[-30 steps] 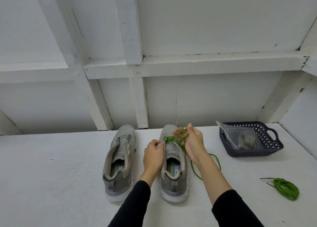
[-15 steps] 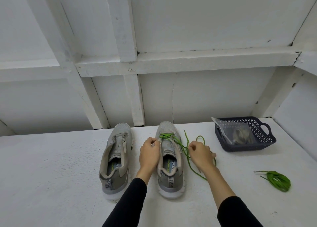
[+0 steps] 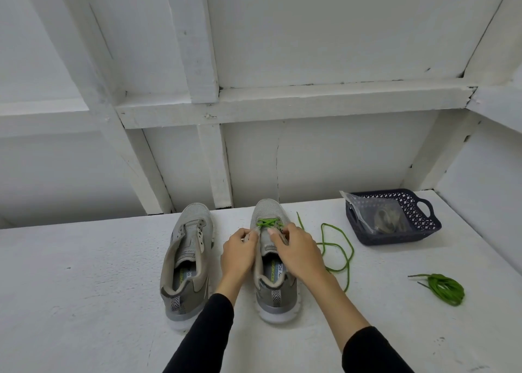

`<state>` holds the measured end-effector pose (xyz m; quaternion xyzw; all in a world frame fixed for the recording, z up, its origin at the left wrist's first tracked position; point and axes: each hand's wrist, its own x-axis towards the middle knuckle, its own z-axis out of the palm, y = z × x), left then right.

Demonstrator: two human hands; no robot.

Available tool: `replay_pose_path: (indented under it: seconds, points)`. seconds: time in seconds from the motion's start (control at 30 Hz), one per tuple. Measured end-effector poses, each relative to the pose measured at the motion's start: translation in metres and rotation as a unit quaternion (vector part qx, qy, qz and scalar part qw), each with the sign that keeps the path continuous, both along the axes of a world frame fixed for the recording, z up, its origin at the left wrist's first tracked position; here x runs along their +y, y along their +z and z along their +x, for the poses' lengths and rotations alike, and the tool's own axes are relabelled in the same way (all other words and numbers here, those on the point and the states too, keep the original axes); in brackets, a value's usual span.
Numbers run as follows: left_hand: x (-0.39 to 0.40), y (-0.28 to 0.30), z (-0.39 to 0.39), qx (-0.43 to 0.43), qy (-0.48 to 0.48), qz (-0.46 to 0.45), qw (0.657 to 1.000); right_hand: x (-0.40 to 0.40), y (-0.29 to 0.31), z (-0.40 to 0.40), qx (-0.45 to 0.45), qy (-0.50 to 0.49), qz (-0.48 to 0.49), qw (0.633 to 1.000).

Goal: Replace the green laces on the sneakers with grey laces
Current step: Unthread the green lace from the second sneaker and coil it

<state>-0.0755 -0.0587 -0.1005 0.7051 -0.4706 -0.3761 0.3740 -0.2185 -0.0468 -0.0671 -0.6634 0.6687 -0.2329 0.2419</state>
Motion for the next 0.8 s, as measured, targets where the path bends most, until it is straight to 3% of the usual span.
replay_pose_path:
  seconds: [0.13, 0.37, 0.57, 0.63, 0.7, 0.8]
  points:
    - [-0.001, 0.005, 0.004, -0.027, -0.031, 0.016, 0.999, 0.002, -0.004, -0.002, 0.004, -0.005, -0.020, 1.000]
    - [0.002, 0.020, 0.010, -0.108, -0.024, -0.013, 0.994, 0.001, -0.010, -0.005, -0.124, -0.107, -0.025, 0.986]
    - [0.001, 0.023, 0.033, -0.186, -0.052, -0.005, 0.981, 0.009, -0.015, 0.022, -0.105, -0.116, -0.030, 0.987]
    - [-0.002, 0.022, 0.035, -0.236, -0.116, -0.056, 0.963, 0.011, -0.018, 0.027, -0.095, -0.114, -0.041, 0.988]
    - [-0.005, 0.024, 0.032, -0.315, -0.203, -0.101, 0.922, 0.012, -0.020, 0.029, -0.091, -0.109, -0.054, 0.988]
    - [-0.011, 0.028, 0.026, -0.383, -0.283, -0.109, 0.873, 0.014, -0.024, 0.032, -0.060, -0.106, -0.075, 0.990]
